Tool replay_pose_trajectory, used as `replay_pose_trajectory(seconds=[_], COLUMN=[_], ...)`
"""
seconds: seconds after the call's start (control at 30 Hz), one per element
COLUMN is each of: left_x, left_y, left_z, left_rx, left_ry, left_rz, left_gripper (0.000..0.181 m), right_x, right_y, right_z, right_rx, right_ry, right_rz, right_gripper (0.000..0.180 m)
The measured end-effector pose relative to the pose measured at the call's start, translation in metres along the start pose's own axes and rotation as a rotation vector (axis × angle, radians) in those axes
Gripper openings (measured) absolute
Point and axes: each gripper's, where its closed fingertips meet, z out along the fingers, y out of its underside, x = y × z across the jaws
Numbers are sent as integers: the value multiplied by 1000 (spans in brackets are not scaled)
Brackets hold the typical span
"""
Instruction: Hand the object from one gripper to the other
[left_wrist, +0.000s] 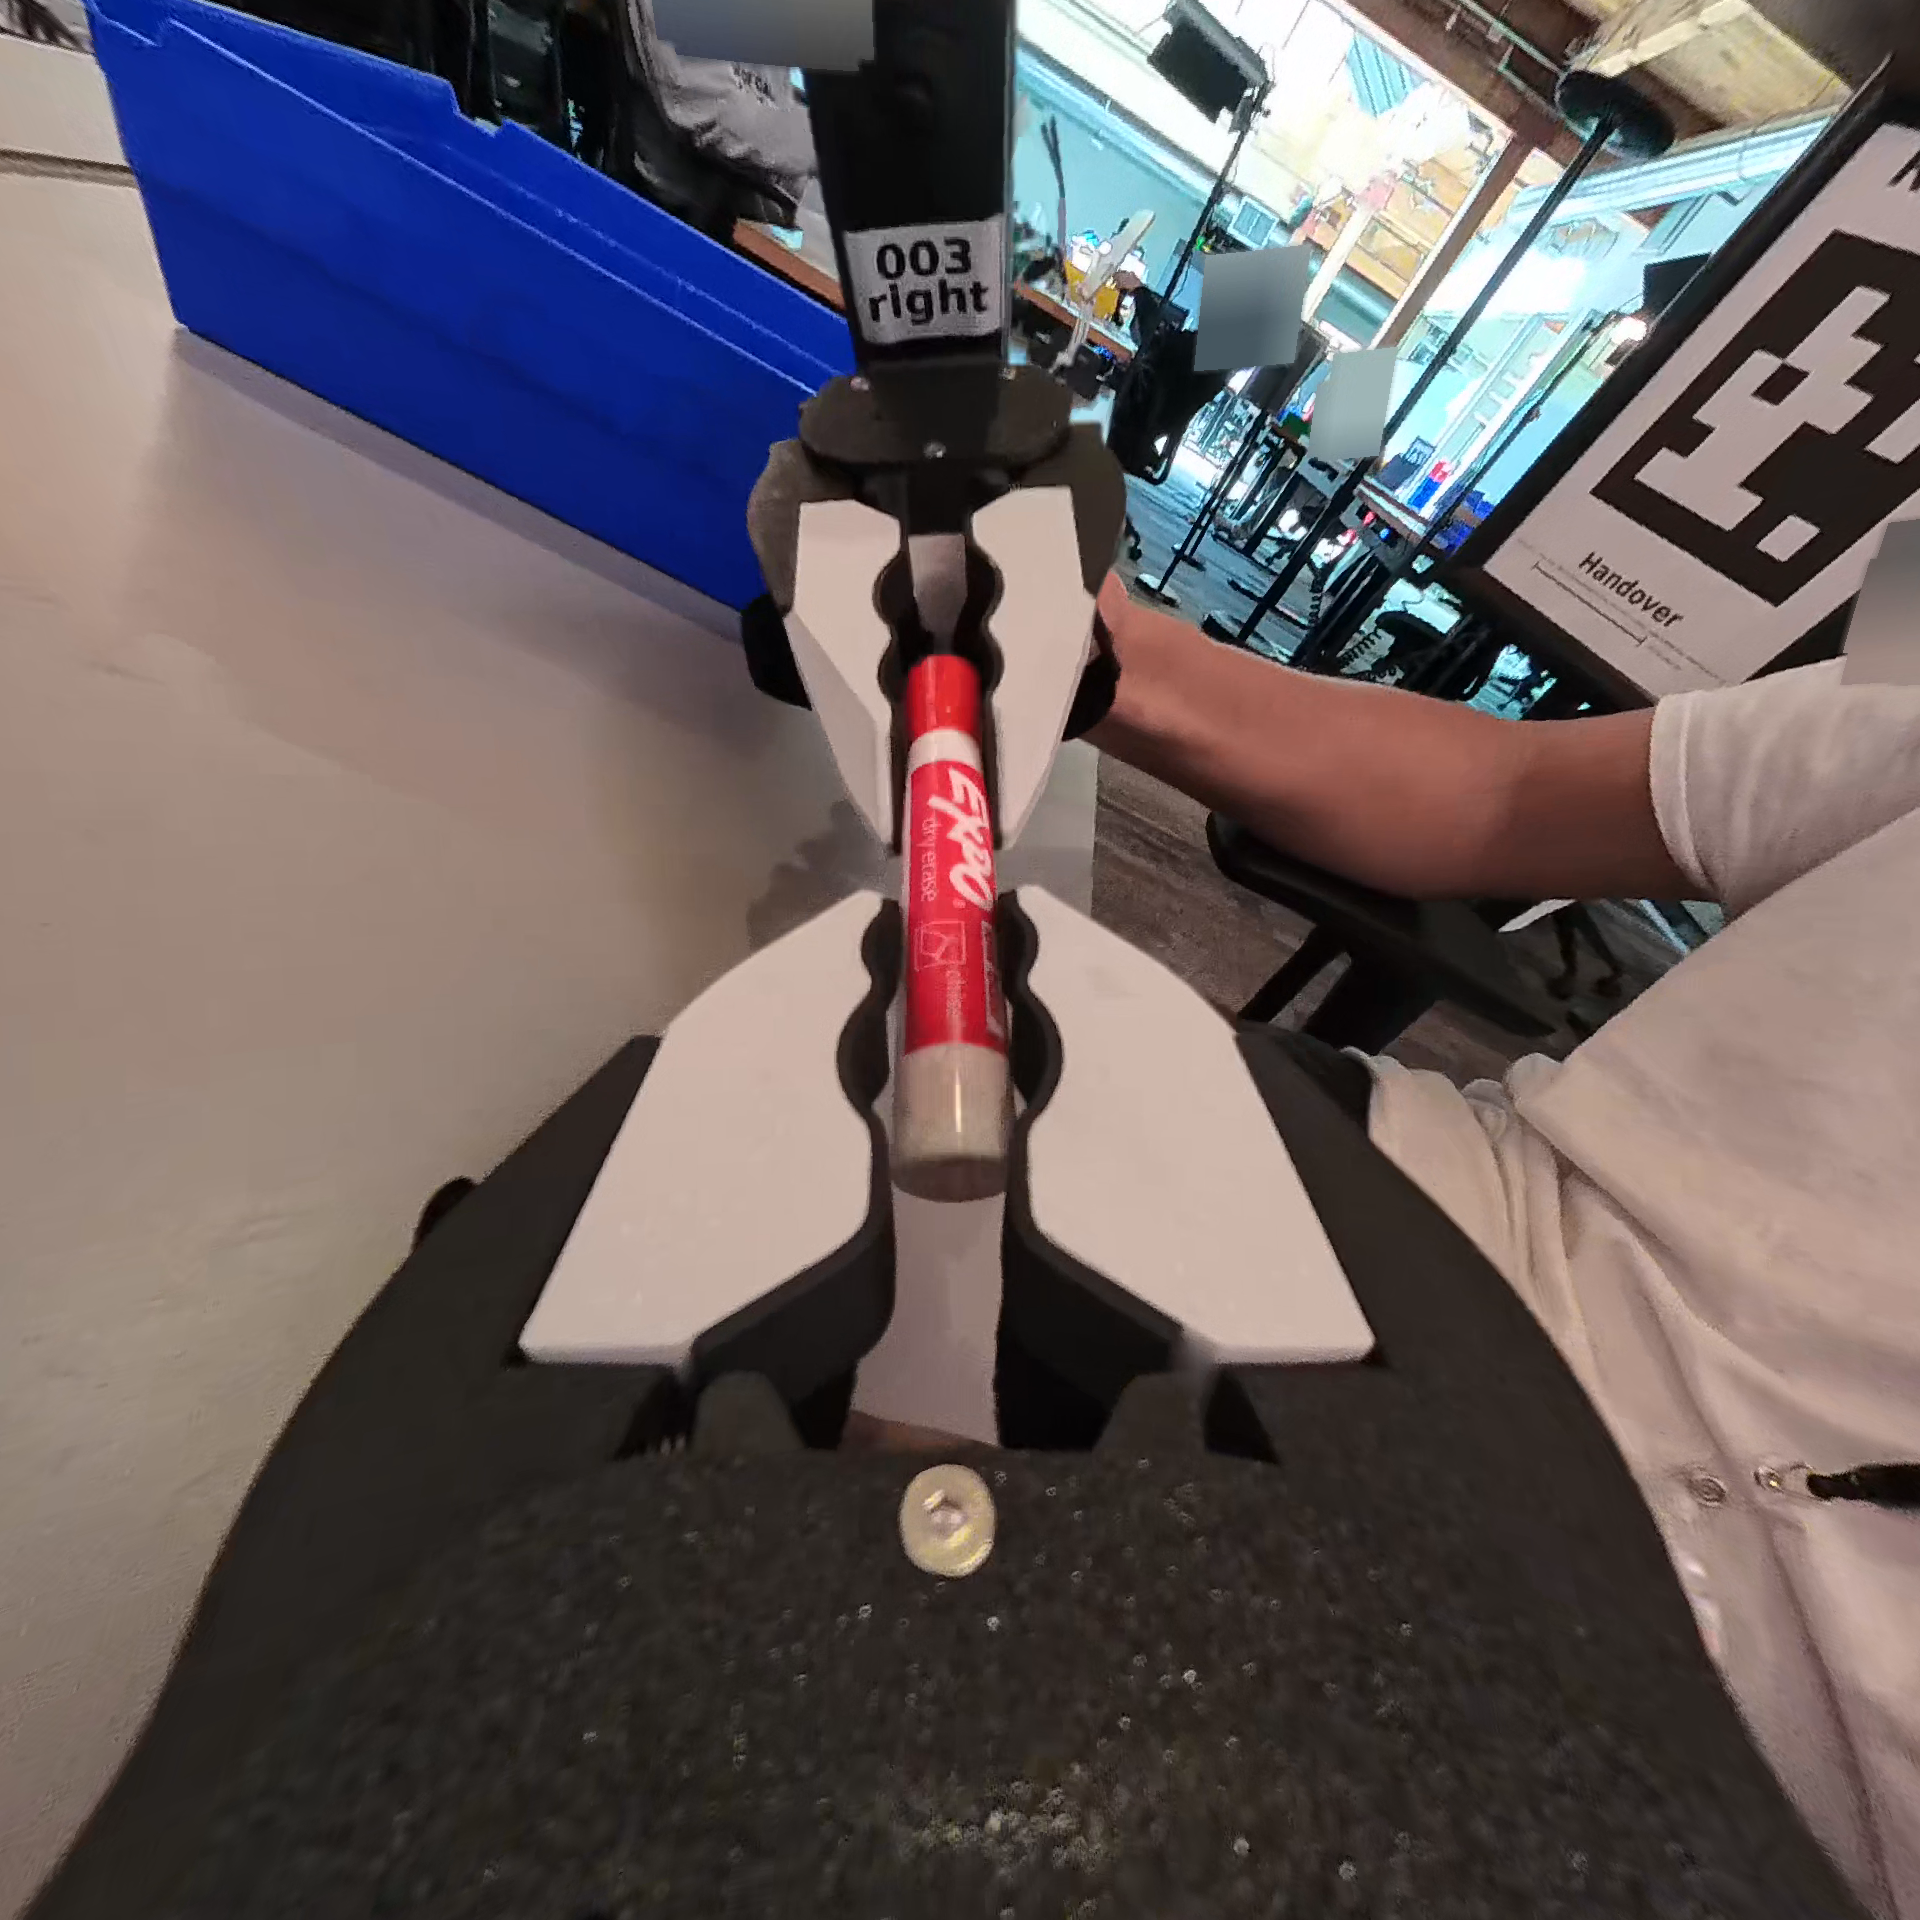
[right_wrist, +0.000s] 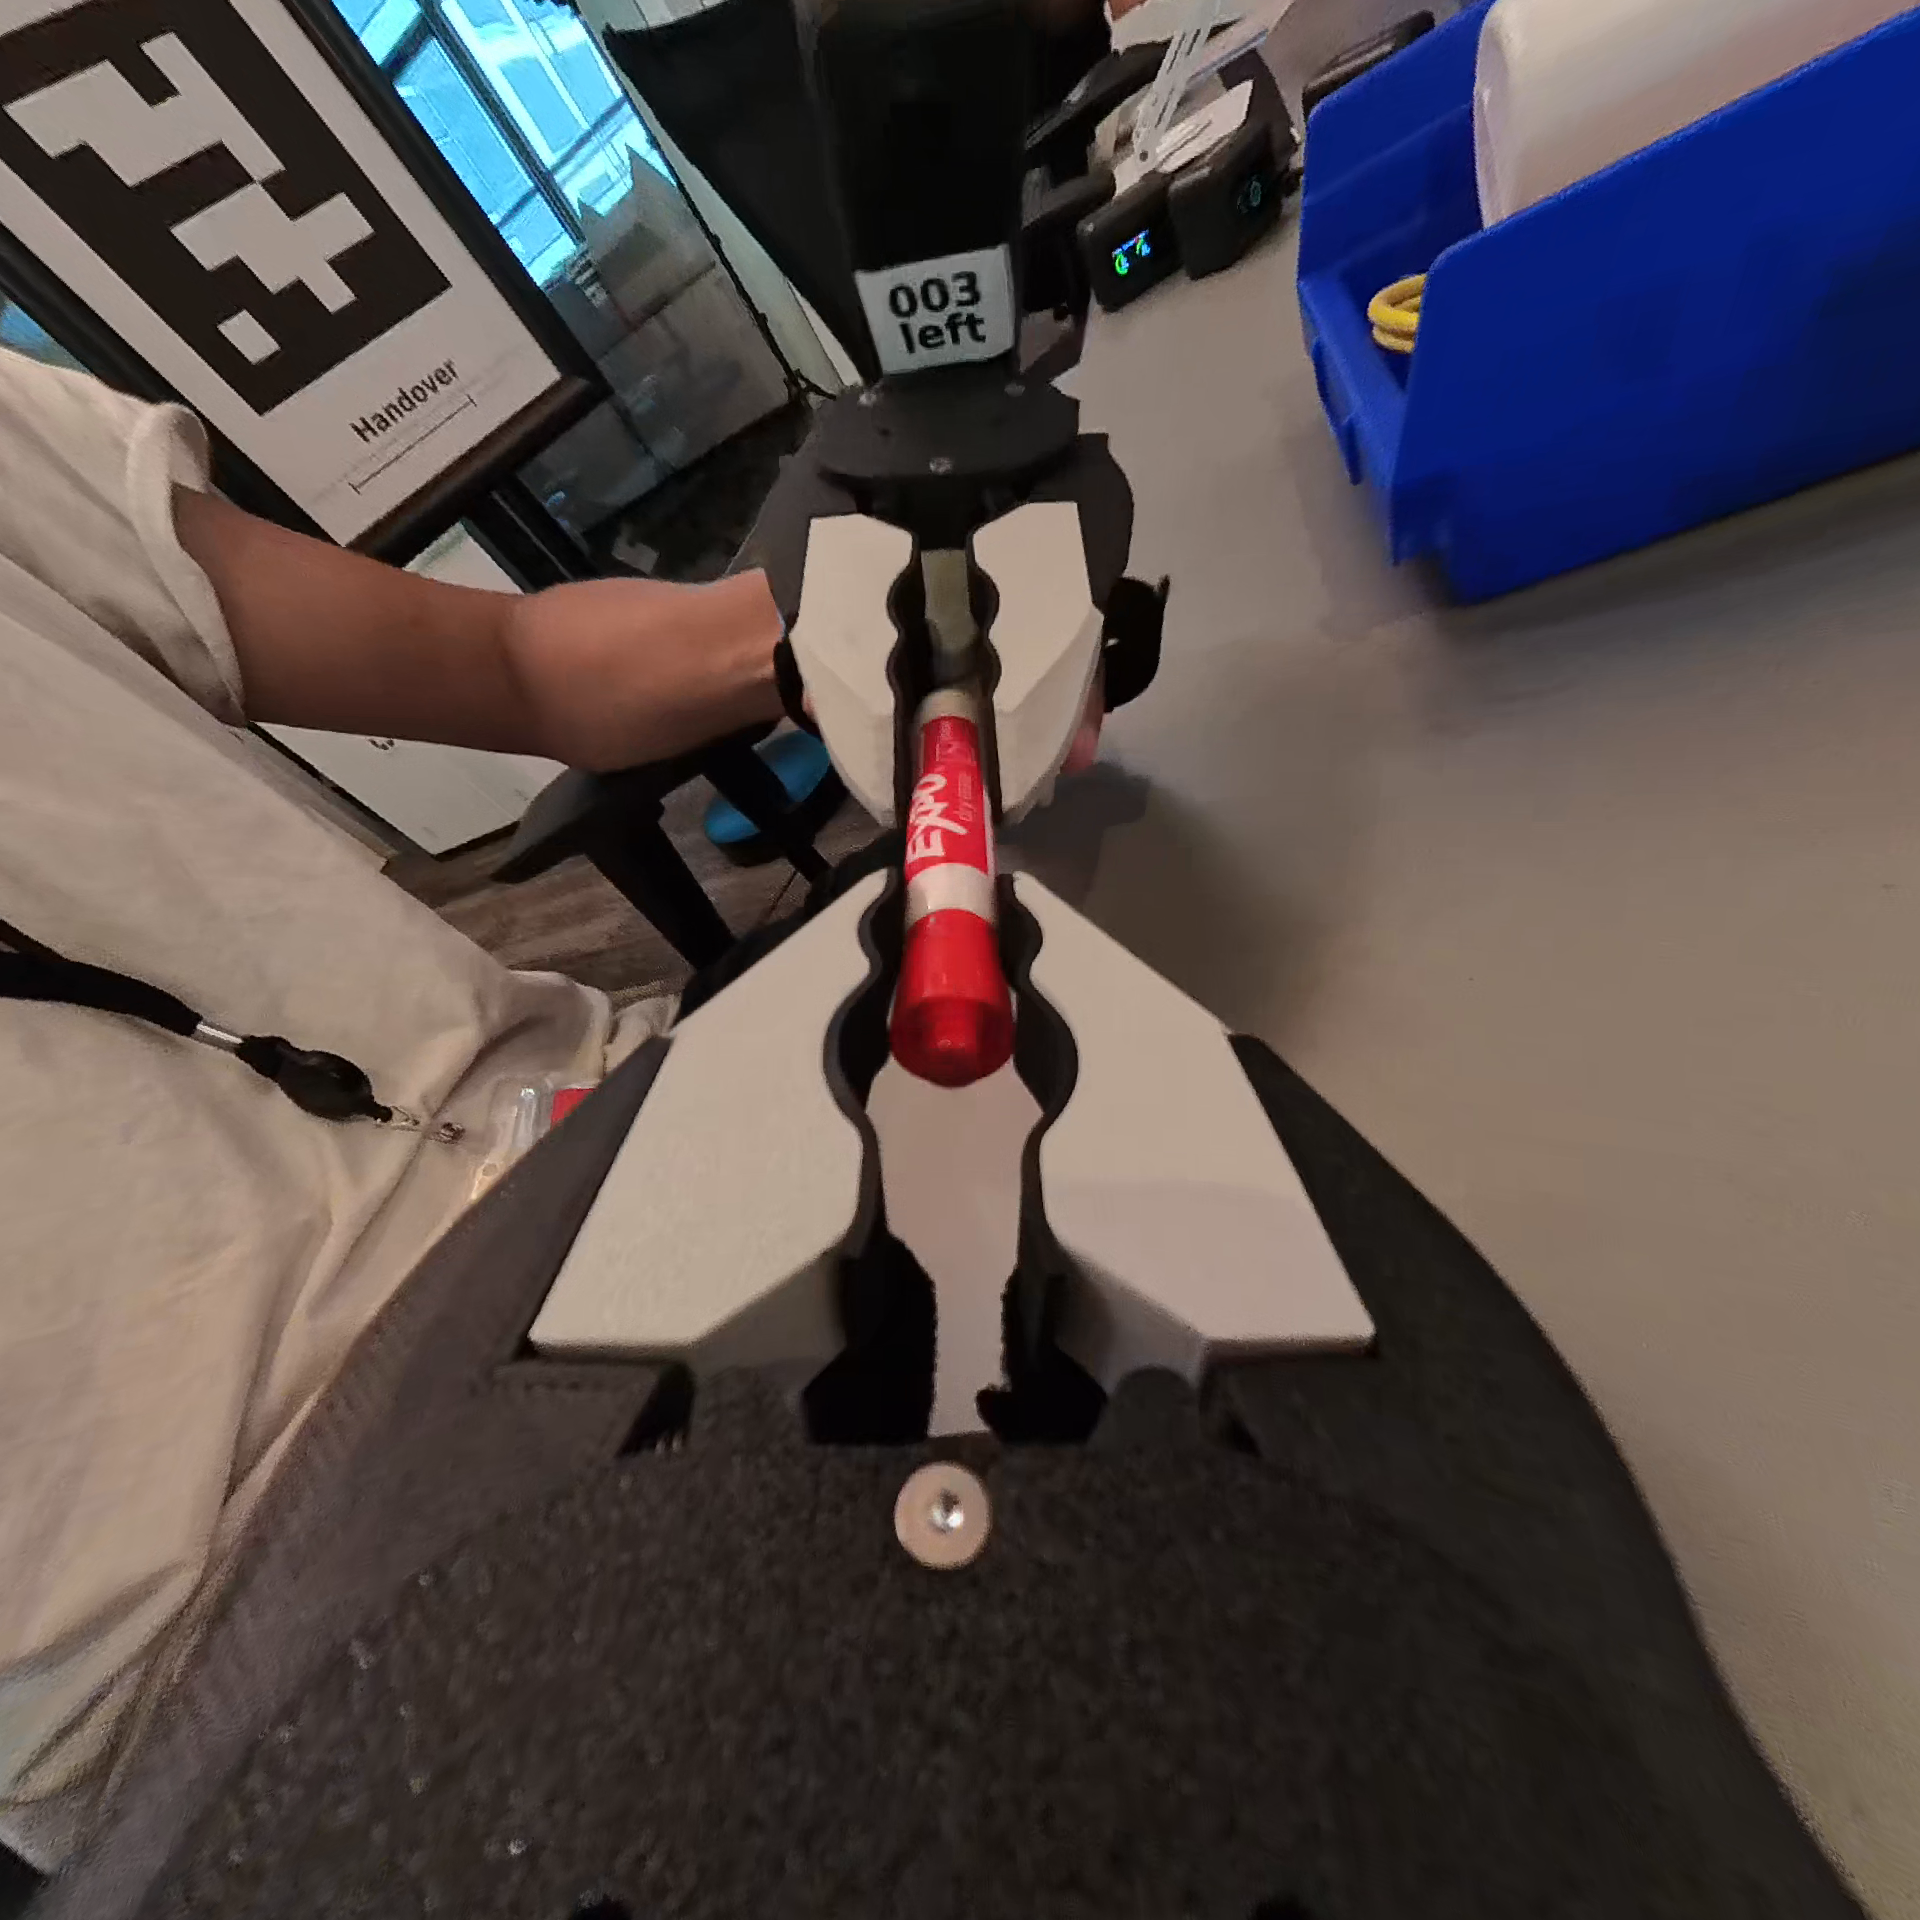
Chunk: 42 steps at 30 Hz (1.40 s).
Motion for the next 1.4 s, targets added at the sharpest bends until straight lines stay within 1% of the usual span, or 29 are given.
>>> replay_pose_trajectory(seconds=[0.07,0.13,0.17,0.27,0.33,0.4,0.43,0.47,0.5,0.57,0.63,0.7,0.73,0.8,0.87,0.9,1.0,1.03,1.1,1.23,1.33,1.4], left_x=[-3,-1,0,0,0,-2,-3,-5,-9,-16,-23,-29,-33,-40,-41,-40,-34,-32,-30,-29,-25,-25], left_y=[3,9,12,10,5,-6,-14,-24,-33,-48,-53,-50,-46,-35,-25,-24,-21,-20,-21,-19,-20,-21], left_z=[2,4,4,4,4,1,-2,-8,-14,-28,-36,-35,-33,-26,-18,-16,-9,-7,-5,-4,-3,-5], left_rx=[-10,-44,-61,-68,-44,29,83,148,217,355,442,464,455,391,329,317,301,292,292,273,246,228], left_ry=[-32,-31,-26,-53,-68,-96,-102,-107,-113,-105,-95,-96,-113,-171,-202,-200,-169,-156,-139,-98,-87,-106], left_rz=[11,26,34,79,79,65,47,12,-38,-165,-273,-348,-375,-384,-378,-383,-399,-401,-411,-401,-335,-269], left_gripper=[18,21,20,19,20,20,20,20,20,19,20,20,19,19,19,19,19,19,19,19,23,30], right_x=[2,-1,-2,-3,-2,4,7,13,20,30,41,48,47,47,53,56,57,55,51,50,50,51], right_y=[2,-4,-5,-5,-11,-24,-33,-41,-47,-53,-58,-61,-62,-57,-49,-44,-46,-49,-57,-54,-52,-51], right_z=[0,-2,-2,-2,-4,-10,-15,-21,-27,-36,-45,-56,-53,-40,-33,-29,-29,-31,-36,-37,-38,-41], right_rx=[-12,24,24,24,59,151,206,255,282,283,256,165,79,-106,-256,-326,-417,-416,-385,-405,-425,-438], right_ry=[14,3,0,8,29,100,150,224,315,519,775,1072,1157,1257,1356,1384,1483,1516,1568,1549,1538,1534], right_rz=[-9,-3,0,-6,-36,-102,-141,-188,-245,-397,-569,-772,-910,-1145,-1338,-1421,-1638,-1675,-1720,-1749,-1764,-1769], right_gripper=[19,20,17,17,19,24,34,48,56,65,74,71,69,70,69,65,53,44,19,18,18,18])
